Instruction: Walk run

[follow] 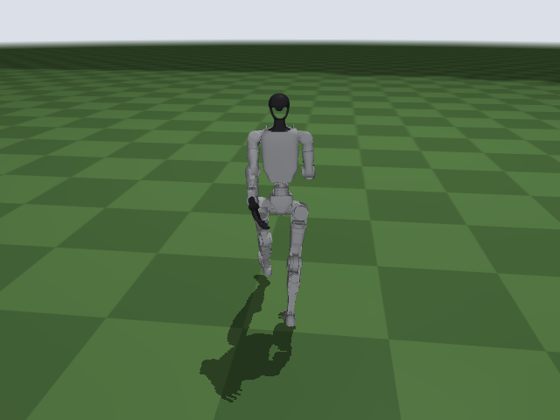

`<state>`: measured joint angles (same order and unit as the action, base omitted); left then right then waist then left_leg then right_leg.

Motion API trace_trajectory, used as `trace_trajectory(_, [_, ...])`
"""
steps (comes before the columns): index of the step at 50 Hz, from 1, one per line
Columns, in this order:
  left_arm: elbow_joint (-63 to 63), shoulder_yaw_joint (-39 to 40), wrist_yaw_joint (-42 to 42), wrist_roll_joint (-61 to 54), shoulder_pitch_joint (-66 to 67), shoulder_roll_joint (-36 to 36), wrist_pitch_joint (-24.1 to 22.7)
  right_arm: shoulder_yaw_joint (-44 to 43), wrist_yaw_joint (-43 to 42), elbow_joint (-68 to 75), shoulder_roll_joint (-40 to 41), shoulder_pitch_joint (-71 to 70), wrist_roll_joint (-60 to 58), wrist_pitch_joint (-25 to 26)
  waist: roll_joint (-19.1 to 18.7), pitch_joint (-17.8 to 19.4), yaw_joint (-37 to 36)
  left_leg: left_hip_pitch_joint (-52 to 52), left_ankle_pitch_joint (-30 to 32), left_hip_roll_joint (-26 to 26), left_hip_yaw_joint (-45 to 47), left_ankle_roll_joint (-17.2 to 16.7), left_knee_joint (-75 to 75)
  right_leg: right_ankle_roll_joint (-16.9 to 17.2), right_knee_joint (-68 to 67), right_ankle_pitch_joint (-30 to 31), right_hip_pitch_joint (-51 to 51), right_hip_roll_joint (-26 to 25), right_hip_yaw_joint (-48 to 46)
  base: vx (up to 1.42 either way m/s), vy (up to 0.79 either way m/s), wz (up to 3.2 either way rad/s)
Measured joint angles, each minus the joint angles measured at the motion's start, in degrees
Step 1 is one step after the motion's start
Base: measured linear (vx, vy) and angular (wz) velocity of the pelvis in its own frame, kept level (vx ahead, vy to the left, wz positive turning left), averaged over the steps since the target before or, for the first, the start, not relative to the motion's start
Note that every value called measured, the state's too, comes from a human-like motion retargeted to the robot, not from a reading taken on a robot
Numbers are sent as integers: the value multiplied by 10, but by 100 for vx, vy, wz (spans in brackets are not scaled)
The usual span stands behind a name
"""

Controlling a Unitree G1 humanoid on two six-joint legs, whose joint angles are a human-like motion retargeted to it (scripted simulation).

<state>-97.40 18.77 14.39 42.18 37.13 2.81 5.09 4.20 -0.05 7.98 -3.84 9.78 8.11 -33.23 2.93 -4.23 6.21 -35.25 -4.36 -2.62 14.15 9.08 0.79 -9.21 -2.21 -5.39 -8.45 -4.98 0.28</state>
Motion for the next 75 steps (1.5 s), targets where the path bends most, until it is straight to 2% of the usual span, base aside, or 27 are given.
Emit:
trace_trajectory(3, [0,18,12,-34,-11,1,3,2,1,20,11,27,13,2,10,-16,-26,11,-15,21,54,-8,49,63,-31,93,-24,10,0,133,-3,-67])
trace_trajectory(5, [0,33,0,-63,-34,1,-12,6,-7,30,22,52,9,5,15,-29,-59,18,35,42,93,-12,83,113,-69,214,-31,26,-8,149,4,-113])
trace_trajectory(7, [0,36,-15,-104,-77,7,-33,13,-15,37,36,74,0,3,10,-35,-47,18,51,23,-6,-11,126,169,-152,328,-14,15,-4,176,5,16])
trace_trajectory(10, [0,17,-22,-166,-182,26,-57,33,-29,49,45,79,-3,6,35,-11,5,51,-18,-43,-51,5,203,226,-454,354,80,42,-33,116,-10,105])
trace_trajectory(12, [9,10,-30,-185,-267,42,-63,42,-19,55,51,76,0,8,-8,-10,6,100,-28,22,-23,0,177,206,-438,346,116,-1,-56,93,-11,18])
trace_trajectory(15, [84,4,-40,-175,-384,55,-76,30,-7,63,51,66,2,14,-41,5,23,165,-43,24,-57,-9,144,167,-437,263,192,-42,-60,93,-8,82])
trace_trajectory(20, [200,-51,-60,-178,-550,90,-133,6,-1,42,27,71,-25,4,-74,19,103,285,-35,4,-97,-18,55,152,-289,118,272,49,-123,106,-16,162])
trace_trajectory(24, [279,-93,-62,-191,-647,138,-163,7,9,19,11,69,-28,4,-62,17,147,362,-69,-29,-131,-24,33,131,-103,106,311,131,-172,107,-33,87])
trace_trajectory(30, [366,-92,-91,-166,-691,194,-199,21,-8,19,25,49,-40,-1,-68,4,141,436,-82,-21,-120,-78,46,135,57,51,375,102,-133,103,-48,-36])
trace_trajectory(32, [367,-80,-124,-164,-668,185,-195,24,-18,28,35,50,-52,1,-70,-8,137,447,-13,-15,-119,-127,68,70,5,58,374,87,-133,125,-59,-3])
trace_trajectory(33, [359,-75,-140,-166,-653,175,-192,21,-20,31,40,54,-59,4,-71,-12,146,452,45,-12,-135,-158,88,73,-16,78,370,101,-177,137,-64,71])
trace_trajectory(35, [327,-66,-159,-171,-613,153,-186,19,-23,30,47,67,-74,5,-76,-17,177,447,195,-9,-188,-230,155,67,-46,119,351,99,-137,117,-51,101])
trace_trajectory(37, [280,-61,-148,-153,-565,130,-181,25,-28,29,43,68,-74,5,-63,-22,176,402,316,-28,-134,-241,270,54,-104,85,355,114,-44,120,-43,11])
trace_trajectory(39, [221,-68,-124,-115,-512,115,-173,30,-22,32,40,57,-63,10,-74,-2,177,339,344,1,-124,-241,447,40,-146,45,325,100,-77,100,-43,-34])
trace_trajectory(41, [156,-73,-103,-62,-453,107,-155,37,-13,38,37,43,-56,15,-55,-3,169,299,326,-19,-151,-236,495,20,-123,34,270,93,-104,99,-81,-80])
trace_trajectory(45, [29,-69,-96,46,-328,75,-62,32,0,51,34,11,-49,13,-26,-4,137,182,200,16,-85,-129,512,5,-63,33,194,57,-65,103,-64,-111])
trace_trajectory(48, [0,-51,-47,58,-217,43,-16,33,9,46,27,-8,-42,6,-2,6,92,105,125,23,-44,-80,422,-1,-30,32,146,37,-16,104,-44,-164])
trace_trajectory(53, [0,-23,8,60,-65,-11,8,24,18,36,13,-31,-17,-3,-4,32,13,50,72,31,8,-21,142,-20,3,7,61,-14,26,85,-21,-153])
trace_trajectory(58, [0,10,13,78,-7,-24,17,5,1,45,7,-20,-24,-2,11,31,3,31,5,-29,-13,-33,-5,15,-11,29,-4,-15,23,123,-11,-9])
trace_trajectory(60, [0,11,22,61,-16,-15,28,2,-12,52,15,-1,-33,5,13,18,-5,37,5,-19,25,-12,38,61,-31,91,-18,-14,5,127,-11,-25])
trace_trajectory(62, [0,15,13,32,-42,-4,28,8,-22,57,25,22,-41,8,19,3,-28,40,52,1,39,-24,75,130,-72,214,-22,-3,-12,151,-11,-89])
trace_trajectory(65, [0,-5,-17,-34,-115,20,7,24,-30,61,44,44,-44,13,25,2,-9,33,40,-32,-91,-14,158,240,-249,354,24,-13,1,130,-20,21])
trace_trajectory(67, [0,-31,-33,-74,-193,50,4,33,-21,63,49,41,-40,11,35,12,15,65,-13,-32,-80,-16,206,241,-434,354,92,-15,-43,99,-41,67])
trace_trajectory(68, [0,-43,-40,-89,-239,65,6,31,-12,64,52,38,-38,7,15,10,20,92,-21,-5,-59,-10,194,241,-445,354,112,-31,-47,81,-5,27])
trace_trajectory(70, [0,-45,-57,-95,-340,85,2,20,-1,69,55,34,-32,4,-34,8,15,141,-31,28,-58,-5,159,199,-433,323,153,-43,-80,107,15,6])
trace_trajectory(72, [47,-18,-82,-75,-418,87,-19,6,-6,75,57,35,-30,7,-44,10,18,187,-38,14,-82,-8,132,166,-438,265,202,-26,-94,120,-7,67])
trace_trajectory(75, [143,-9,-115,-97,-523,91,-72,-5,-15,74,55,37,-33,5,-63,11,67,261,-29,17,-93,-17,72,165,-374,184,262,10,-112,93,-16,160])
